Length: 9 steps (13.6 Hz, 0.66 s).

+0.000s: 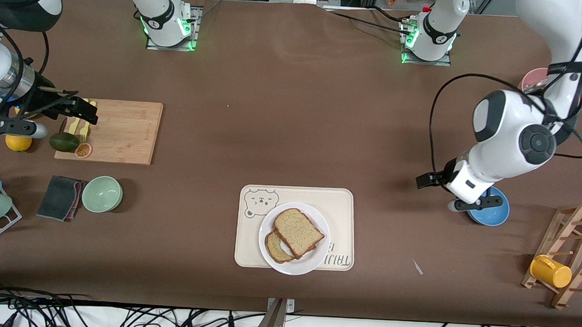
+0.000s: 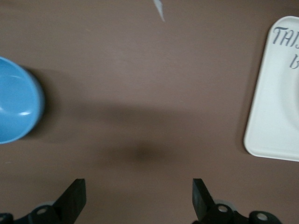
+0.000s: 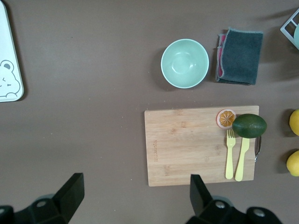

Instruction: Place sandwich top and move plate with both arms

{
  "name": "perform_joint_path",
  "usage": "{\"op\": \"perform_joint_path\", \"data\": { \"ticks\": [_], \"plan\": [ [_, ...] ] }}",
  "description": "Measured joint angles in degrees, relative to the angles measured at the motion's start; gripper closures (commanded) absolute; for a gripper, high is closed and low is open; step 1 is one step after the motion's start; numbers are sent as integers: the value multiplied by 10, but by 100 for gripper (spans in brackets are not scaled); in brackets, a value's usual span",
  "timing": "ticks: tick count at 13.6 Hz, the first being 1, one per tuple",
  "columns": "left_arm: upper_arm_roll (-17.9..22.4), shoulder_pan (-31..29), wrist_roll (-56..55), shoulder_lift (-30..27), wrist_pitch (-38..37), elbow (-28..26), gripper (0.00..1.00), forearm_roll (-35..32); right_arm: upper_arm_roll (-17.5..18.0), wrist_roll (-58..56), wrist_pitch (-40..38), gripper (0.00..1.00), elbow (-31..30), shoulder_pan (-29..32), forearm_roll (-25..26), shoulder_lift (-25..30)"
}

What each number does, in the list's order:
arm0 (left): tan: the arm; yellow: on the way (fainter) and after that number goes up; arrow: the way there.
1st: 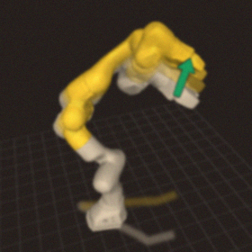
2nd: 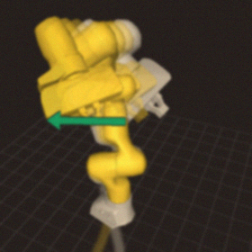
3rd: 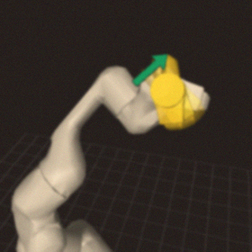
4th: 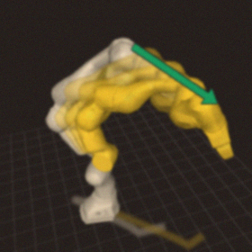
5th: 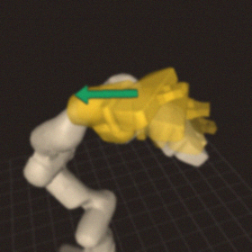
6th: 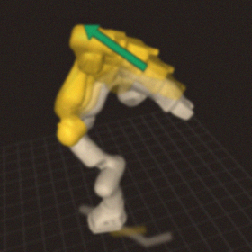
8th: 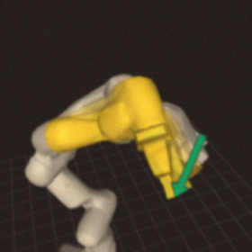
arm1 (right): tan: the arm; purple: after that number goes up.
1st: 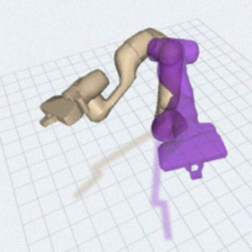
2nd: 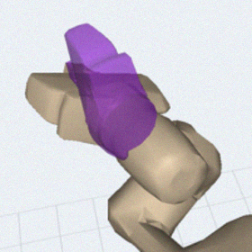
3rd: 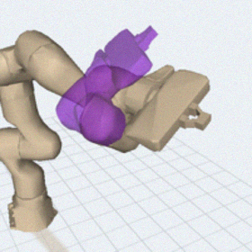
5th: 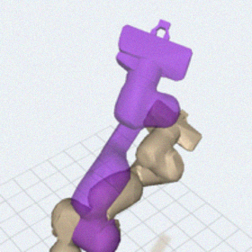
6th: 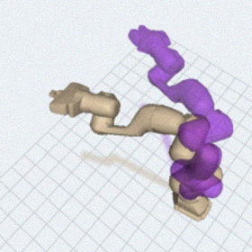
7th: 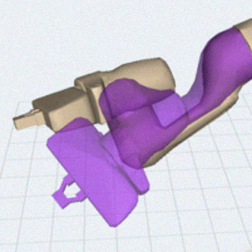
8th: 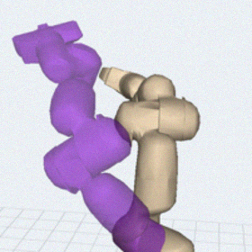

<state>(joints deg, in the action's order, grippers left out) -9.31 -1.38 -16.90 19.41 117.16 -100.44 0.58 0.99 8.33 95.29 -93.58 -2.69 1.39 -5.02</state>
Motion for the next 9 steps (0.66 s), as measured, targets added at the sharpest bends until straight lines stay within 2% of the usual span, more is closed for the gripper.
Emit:
{"op": "perform_joint_path", "data": {
  "ticks": [5, 9],
  "plan": [
    [15, -8, 0, -63, -78, 6, 0, -46, 0, 0, 0, 0, 0, 0, 0, 0],
    [18, -34, 0, -110, -150, 49, 0, -51, 0, 0, 0, 0, 0, 0, 0, 0]
  ]
}}
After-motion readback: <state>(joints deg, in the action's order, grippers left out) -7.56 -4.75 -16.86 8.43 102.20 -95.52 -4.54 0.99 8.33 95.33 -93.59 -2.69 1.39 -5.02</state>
